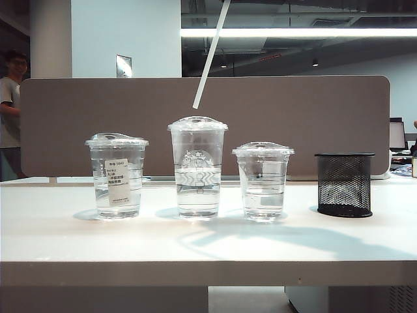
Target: Pick up the straw and insert it into the large coffee cup.
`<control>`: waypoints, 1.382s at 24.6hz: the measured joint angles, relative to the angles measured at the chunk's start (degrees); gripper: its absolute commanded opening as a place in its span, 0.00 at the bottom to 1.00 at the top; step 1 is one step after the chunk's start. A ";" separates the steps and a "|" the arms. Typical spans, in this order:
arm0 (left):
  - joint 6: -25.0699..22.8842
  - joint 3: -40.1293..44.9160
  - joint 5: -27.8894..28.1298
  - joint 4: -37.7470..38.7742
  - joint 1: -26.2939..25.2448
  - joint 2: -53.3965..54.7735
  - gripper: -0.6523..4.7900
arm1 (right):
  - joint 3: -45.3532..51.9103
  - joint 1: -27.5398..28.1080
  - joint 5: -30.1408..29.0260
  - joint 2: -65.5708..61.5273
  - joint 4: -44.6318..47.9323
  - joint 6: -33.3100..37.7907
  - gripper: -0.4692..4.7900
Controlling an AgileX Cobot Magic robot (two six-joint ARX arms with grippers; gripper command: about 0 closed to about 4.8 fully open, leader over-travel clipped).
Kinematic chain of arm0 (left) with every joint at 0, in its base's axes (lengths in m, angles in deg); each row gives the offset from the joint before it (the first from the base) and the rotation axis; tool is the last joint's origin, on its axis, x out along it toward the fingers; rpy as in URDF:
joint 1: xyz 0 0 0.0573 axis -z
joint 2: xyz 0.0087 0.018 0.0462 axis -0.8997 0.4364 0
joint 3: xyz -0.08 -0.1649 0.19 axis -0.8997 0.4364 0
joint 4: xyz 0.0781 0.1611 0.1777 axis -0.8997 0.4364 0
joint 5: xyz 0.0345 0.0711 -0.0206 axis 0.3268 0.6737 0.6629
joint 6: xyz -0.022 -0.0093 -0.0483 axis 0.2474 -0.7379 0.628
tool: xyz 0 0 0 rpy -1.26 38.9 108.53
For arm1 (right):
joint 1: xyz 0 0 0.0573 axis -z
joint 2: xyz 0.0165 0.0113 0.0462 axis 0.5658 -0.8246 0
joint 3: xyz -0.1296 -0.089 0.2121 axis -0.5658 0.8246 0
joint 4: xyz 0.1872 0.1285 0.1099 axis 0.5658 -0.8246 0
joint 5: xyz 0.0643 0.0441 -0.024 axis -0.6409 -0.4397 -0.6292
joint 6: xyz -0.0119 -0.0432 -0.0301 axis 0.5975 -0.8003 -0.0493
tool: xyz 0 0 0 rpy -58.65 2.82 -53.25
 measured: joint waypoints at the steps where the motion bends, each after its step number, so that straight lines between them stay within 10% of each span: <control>1: 0.00 0.00 0.00 0.00 0.00 0.00 0.11 | -0.02 0.00 0.02 -0.22 0.00 0.00 0.16; 34: 0.00 0.00 -0.02 -1.09 -0.02 -0.02 0.11 | -0.04 -0.74 -1.11 -11.67 -0.85 -0.20 0.26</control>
